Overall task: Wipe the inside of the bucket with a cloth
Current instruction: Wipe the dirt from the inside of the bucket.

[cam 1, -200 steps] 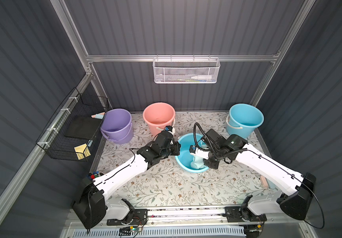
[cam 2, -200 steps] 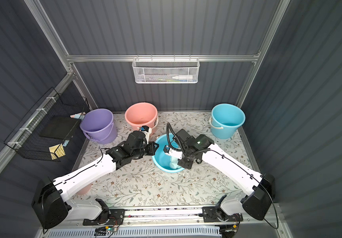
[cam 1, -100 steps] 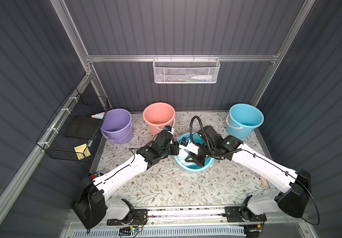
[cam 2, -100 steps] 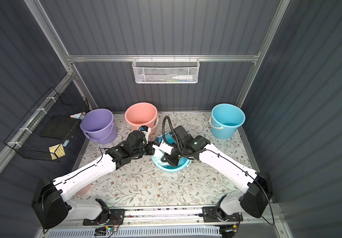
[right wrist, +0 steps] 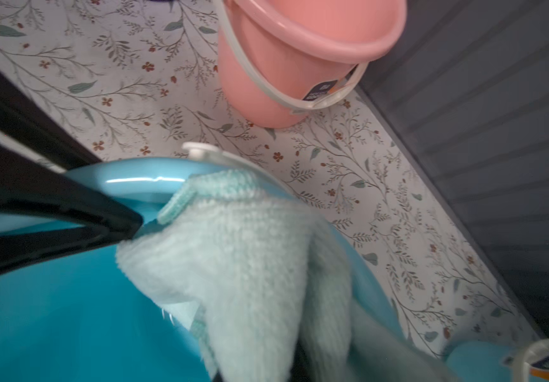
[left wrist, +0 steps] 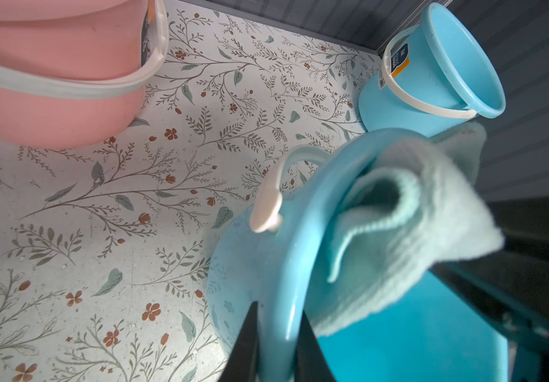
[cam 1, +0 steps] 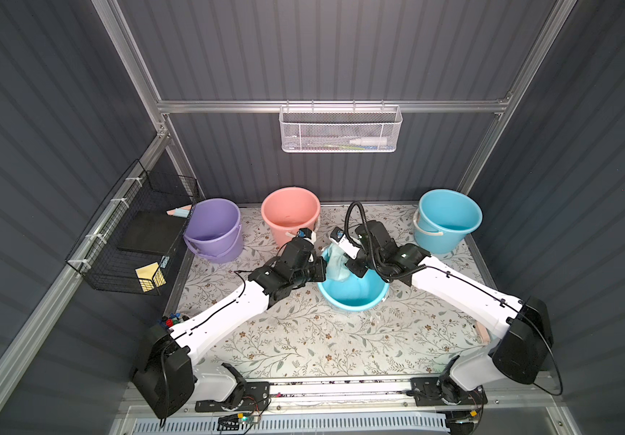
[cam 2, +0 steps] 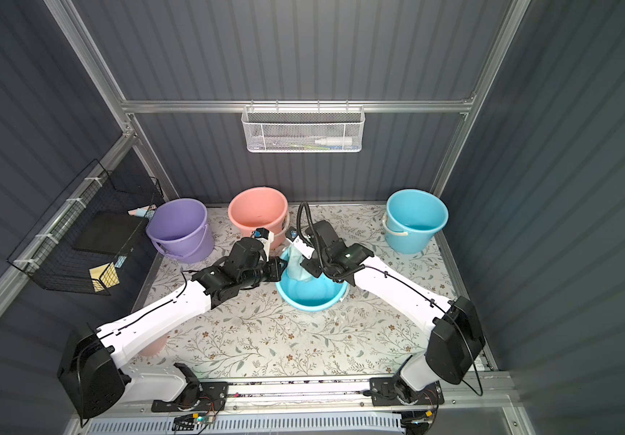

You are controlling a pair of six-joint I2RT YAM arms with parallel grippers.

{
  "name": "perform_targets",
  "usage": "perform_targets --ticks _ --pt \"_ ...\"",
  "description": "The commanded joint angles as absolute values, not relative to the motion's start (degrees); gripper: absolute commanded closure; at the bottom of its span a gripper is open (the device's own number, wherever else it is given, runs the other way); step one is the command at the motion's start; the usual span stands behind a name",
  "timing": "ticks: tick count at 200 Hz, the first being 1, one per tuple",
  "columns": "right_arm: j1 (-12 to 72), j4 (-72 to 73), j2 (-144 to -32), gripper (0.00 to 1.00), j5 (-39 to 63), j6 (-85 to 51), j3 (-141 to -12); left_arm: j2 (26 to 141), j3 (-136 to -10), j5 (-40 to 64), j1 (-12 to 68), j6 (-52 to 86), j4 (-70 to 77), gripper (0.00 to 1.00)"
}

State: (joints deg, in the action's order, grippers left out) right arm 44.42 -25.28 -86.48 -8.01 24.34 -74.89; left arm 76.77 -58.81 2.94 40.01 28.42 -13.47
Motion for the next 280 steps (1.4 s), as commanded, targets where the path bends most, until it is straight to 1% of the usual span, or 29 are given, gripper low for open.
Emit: perform_targets --ticks 1,48,87,121,148,181,193,197,210,233,280 --pt "43.9 -25.4 -84.8 1.0 -16.8 27.6 -77.3 75.7 -60.0 2.9 39.9 28.8 -11.3 1.0" --pt "43.5 -38.7 -81.7 1.0 -23.1 31.5 -77.1 76.0 -60.3 2.8 39.9 28.4 -11.4 1.0" --pt "43.4 -53.2 -79.3 1.0 -21.7 33.8 -76.3 76.3 -60.5 2.6 39.9 28.4 -11.3 1.0" --pt "43.4 -65.6 -77.5 1.0 -14.1 33.9 -75.9 76.7 -60.8 2.7 39.9 28.4 -11.3 1.0" --pt "43.4 -69.9 -77.0 1.0 -4.3 32.8 -75.7 76.8 -60.7 2.7 39.9 28.4 -11.0 1.0" --pt "43.5 -68.2 -77.1 1.0 13.3 31.8 -75.5 76.8 -60.5 2.8 39.9 28.6 -10.9 1.0" --pt "43.4 -65.9 -77.7 1.0 17.4 31.4 -75.1 76.8 -60.6 2.8 39.9 28.6 -10.9 1.0" --pt "43.5 -65.0 -78.0 1.0 20.4 31.2 -75.0 76.8 -60.6 2.8 39.9 28.6 -10.9 1.0" --pt "43.4 -61.4 -79.0 1.0 24.4 30.5 -74.6 76.7 -60.7 2.9 39.9 28.6 -10.9 1.0" --pt "43.5 -53.5 -81.1 1.0 28.1 26.8 -74.1 76.5 -60.6 2.9 39.9 28.6 -10.9 1.0" --pt "43.5 -39.1 -83.9 1.0 28.2 18.2 -73.9 75.7 -59.9 3.2 39.9 28.8 -10.9 1.0"
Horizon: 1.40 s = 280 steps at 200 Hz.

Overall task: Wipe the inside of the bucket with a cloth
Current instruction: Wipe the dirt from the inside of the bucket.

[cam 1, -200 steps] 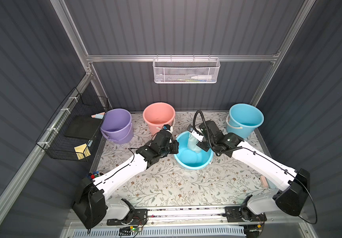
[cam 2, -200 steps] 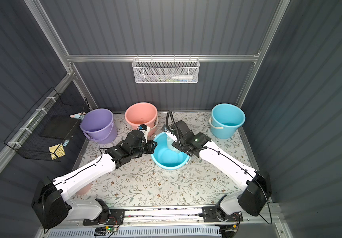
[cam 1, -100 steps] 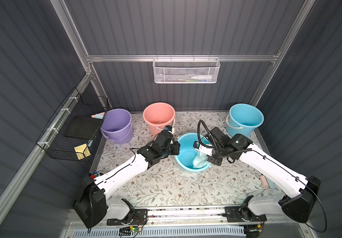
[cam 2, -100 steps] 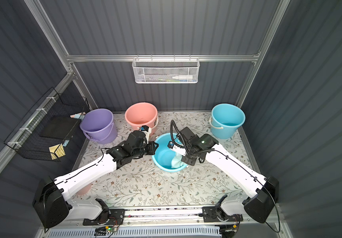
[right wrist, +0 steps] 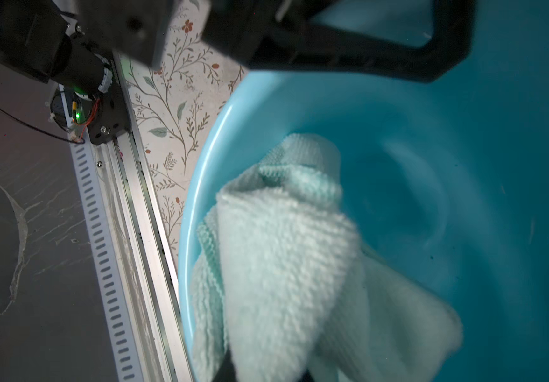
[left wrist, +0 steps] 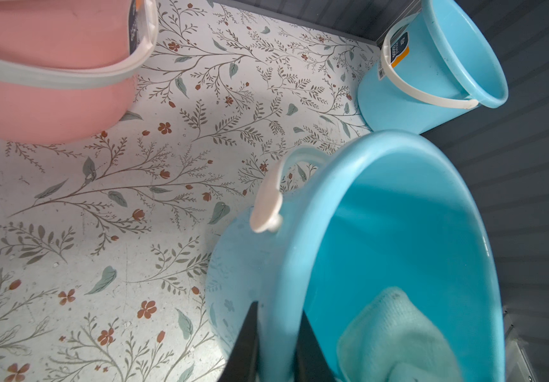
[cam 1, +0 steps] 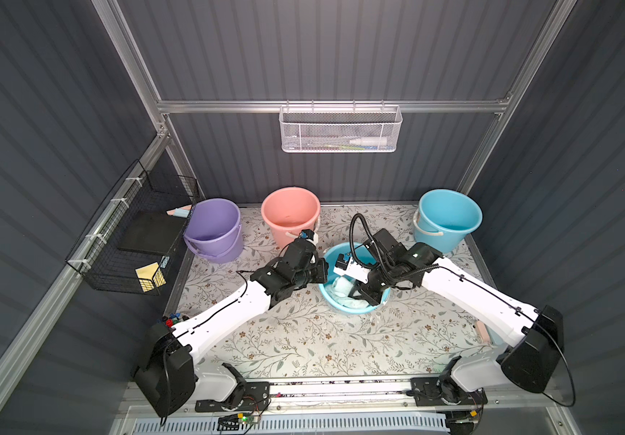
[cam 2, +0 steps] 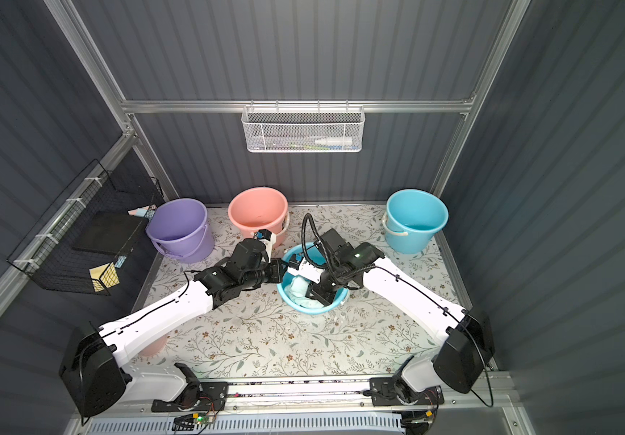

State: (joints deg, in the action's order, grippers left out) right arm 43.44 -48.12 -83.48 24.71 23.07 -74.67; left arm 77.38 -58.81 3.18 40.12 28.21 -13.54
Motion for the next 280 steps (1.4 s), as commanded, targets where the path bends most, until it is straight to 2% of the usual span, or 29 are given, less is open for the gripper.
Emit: perform_targets --ticks 1,26,58,116,187,211,235,280 --pt "43.5 -38.6 -83.9 1.0 28.0 18.0 -73.9 75.7 -59.9 3.2 39.9 28.8 -10.9 1.0" --pt "43.5 -34.5 -83.9 1.0 22.6 16.5 -73.9 75.0 -59.3 3.2 39.9 28.8 -10.9 1.0" --pt "43.5 -30.7 -83.2 1.0 10.6 17.8 -74.4 74.4 -58.7 3.5 39.9 28.8 -10.8 1.0" --pt "43.6 -26.6 -82.0 1.0 -5.3 26.2 -75.1 73.9 -58.3 3.7 39.9 28.8 -10.7 1.0" --pt "43.6 -40.8 -77.4 1.0 -25.5 27.7 -75.1 74.3 -59.0 3.1 39.9 29.2 -10.3 1.0" --pt "43.6 -48.1 -74.8 1.0 -24.7 27.4 -73.6 74.4 -59.1 3.1 39.9 29.5 -10.0 1.0" --pt "43.6 -55.6 -72.4 1.0 -19.1 26.6 -73.0 74.9 -59.6 3.2 39.9 29.6 -9.8 1.0" --pt "43.7 -65.5 -70.1 1.0 1.0 25.9 -73.4 75.6 -60.0 3.7 39.9 29.6 -9.2 1.0"
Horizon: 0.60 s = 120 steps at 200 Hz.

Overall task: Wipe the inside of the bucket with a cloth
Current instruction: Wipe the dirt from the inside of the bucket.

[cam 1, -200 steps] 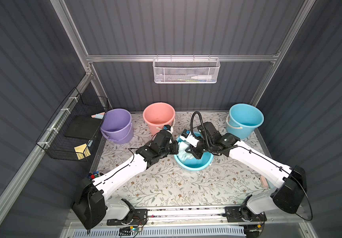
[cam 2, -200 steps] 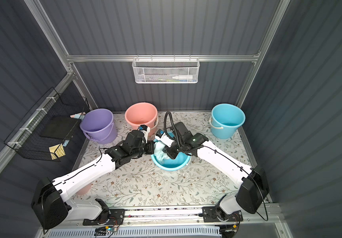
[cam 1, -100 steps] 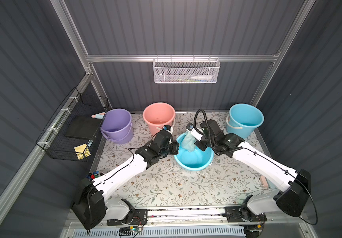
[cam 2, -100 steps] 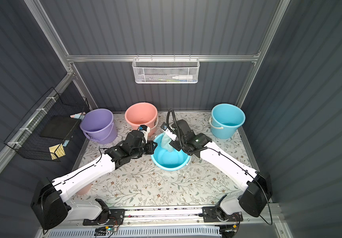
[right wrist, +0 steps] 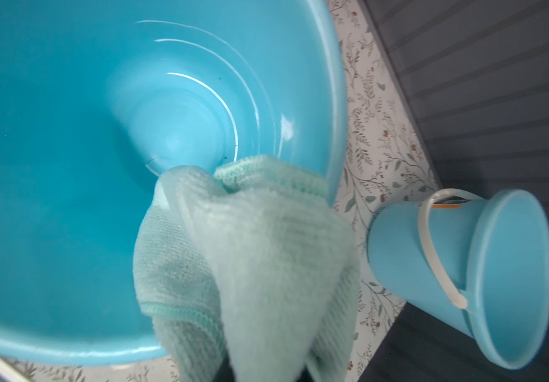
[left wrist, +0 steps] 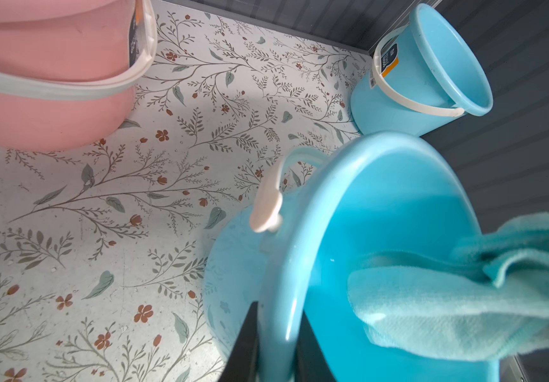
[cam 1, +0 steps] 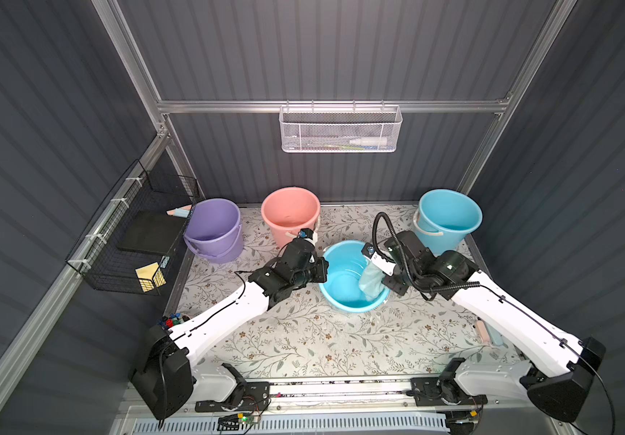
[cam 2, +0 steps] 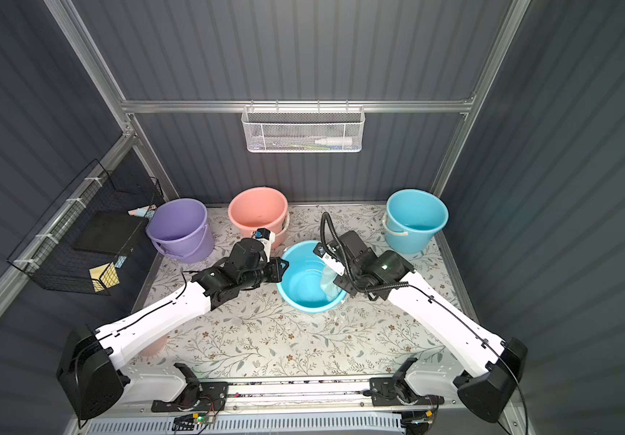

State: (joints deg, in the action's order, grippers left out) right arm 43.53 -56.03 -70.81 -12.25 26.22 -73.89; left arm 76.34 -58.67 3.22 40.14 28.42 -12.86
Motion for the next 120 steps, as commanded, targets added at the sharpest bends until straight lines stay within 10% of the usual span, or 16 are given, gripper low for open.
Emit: perform_targets --ticks 1,52,120 --pt "43.7 -65.6 -70.1 1.0 1.5 25.9 -73.4 75.6 -60.0 3.8 39.9 29.6 -9.2 1.0" --pt "44.1 -60.7 -72.6 1.0 21.2 23.3 -72.8 77.5 -62.0 4.4 39.9 29.2 -8.4 1.0" --pt "44.2 -32.9 -73.8 1.0 15.5 5.1 -69.0 81.2 -65.5 5.6 39.9 28.9 -6.4 1.0"
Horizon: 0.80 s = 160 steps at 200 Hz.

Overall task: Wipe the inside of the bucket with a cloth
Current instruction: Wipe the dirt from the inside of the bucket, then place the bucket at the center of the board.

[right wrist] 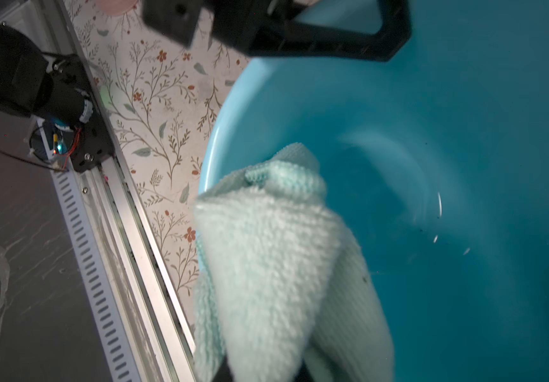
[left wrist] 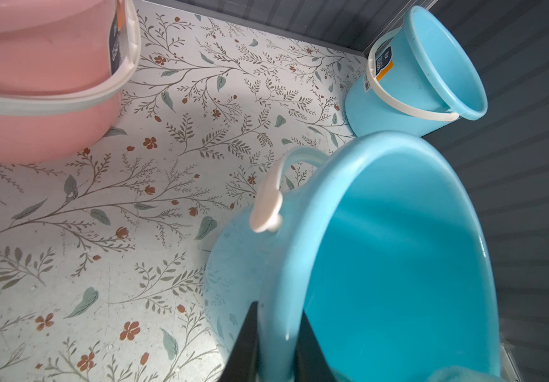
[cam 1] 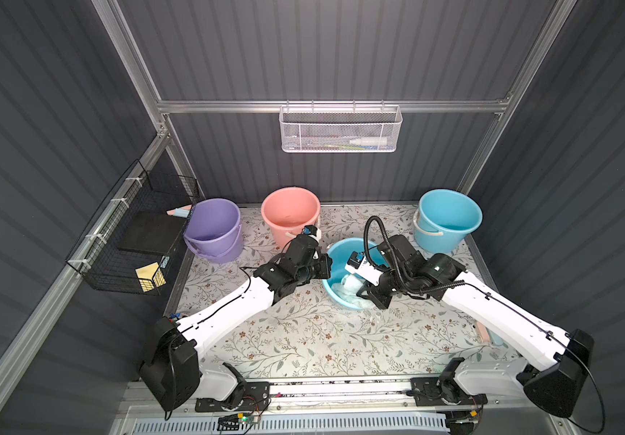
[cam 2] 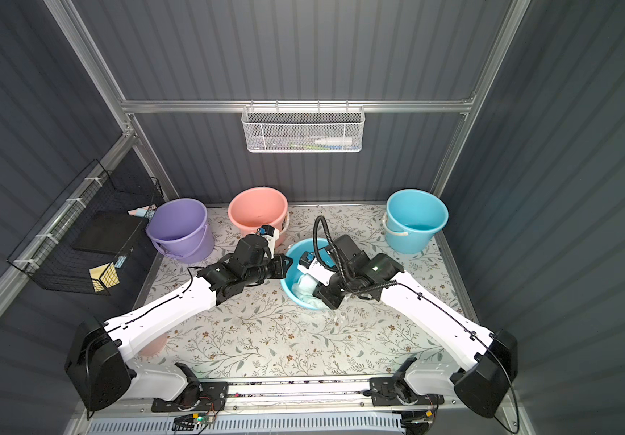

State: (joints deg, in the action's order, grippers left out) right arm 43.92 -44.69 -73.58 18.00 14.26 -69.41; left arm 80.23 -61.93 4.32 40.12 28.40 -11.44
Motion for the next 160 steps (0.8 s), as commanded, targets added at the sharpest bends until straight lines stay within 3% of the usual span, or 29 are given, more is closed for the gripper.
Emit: perform_targets --ticks 1,29,77,160 --pt "44.3 -32.5 -73.8 1.0 15.2 4.8 -69.0 81.3 -65.6 5.6 39.9 28.9 -6.4 1.0" --pt "44.2 -27.6 -73.8 1.0 6.5 -0.1 -69.5 83.6 -67.7 4.5 39.9 29.7 -6.2 1.0" --pt "42.3 -35.9 -70.5 1.0 -27.8 -8.0 -74.3 90.2 -76.4 0.1 39.9 34.3 -9.2 1.0" --pt "34.7 -37.3 -54.1 1.0 -39.2 -9.1 -73.4 109.0 -100.3 -1.1 35.2 39.1 -13.5 1.0"
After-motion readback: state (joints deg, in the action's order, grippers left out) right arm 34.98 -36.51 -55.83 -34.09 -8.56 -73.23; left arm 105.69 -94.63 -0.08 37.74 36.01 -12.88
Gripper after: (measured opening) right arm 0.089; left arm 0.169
